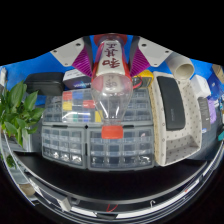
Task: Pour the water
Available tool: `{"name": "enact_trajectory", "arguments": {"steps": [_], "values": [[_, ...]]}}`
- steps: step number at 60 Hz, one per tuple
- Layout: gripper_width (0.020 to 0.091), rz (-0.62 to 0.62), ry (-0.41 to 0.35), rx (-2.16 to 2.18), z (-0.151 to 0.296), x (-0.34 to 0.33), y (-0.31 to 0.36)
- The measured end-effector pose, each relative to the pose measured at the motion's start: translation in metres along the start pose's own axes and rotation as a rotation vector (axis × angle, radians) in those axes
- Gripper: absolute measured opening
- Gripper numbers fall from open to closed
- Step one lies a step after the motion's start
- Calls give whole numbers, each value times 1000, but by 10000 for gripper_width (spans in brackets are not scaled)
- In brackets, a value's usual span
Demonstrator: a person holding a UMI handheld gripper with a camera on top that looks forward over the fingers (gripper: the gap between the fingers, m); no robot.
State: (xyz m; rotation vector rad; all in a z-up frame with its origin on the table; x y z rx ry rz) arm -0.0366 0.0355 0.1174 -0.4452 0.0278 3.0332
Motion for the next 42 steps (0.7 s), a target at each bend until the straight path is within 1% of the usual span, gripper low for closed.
{"name": "enact_trajectory", "arguments": {"steps": [3, 7, 10, 20, 25, 30, 37, 42], "values": [[657, 4, 25, -2, -5, -3, 2], [744, 9, 46, -5, -9, -9, 6], [775, 12, 54, -11, -14, -16, 8], [769, -25, 115, 33, -36, -53, 17], [769, -31, 146, 33, -39, -79, 25], [774, -25, 164, 31, -32, -106, 37], [771, -14, 169, 24, -11, -143, 55], [771, -7, 154, 14, 6, -166, 69]]}}
Point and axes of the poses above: the point between the fingertips, and its own axes, seen from behind it with the camera up: y to the left, z up, x forward, the way the camera looks, the point moved 10 cm from there along -x, backward, against the way the camera looks, and after that the axes turned 3 degrees about y, right-handed, at the moved point
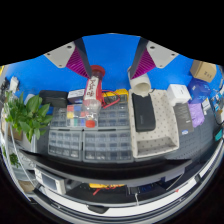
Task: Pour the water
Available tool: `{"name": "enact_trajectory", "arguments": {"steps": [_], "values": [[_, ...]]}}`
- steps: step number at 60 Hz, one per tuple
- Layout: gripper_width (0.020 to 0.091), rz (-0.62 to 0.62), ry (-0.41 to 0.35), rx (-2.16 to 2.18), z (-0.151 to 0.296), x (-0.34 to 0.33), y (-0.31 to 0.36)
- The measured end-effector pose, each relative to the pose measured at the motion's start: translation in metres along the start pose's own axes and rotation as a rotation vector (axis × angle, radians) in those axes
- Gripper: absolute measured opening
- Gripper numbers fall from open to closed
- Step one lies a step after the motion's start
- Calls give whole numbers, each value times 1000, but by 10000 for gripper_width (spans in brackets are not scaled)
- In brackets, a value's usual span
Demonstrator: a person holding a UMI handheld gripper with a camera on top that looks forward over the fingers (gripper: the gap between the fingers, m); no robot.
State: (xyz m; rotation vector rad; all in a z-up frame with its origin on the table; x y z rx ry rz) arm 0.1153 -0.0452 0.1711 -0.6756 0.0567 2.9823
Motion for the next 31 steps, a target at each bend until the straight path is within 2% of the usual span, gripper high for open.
{"name": "enact_trajectory", "arguments": {"steps": [11, 31], "values": [[771, 34, -41, -32, 18, -42, 35], [778, 54, -80, -74, 20, -83, 70]]}}
Point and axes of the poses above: the point between the fingertips, and its own axes, seen from behind it with the camera up: y to the left, z up, x forward, the way the camera looks, the point moved 10 cm from there along -x, backward, against the way the camera looks, and after that the axes turned 3 degrees about y, right-handed, at the moved point
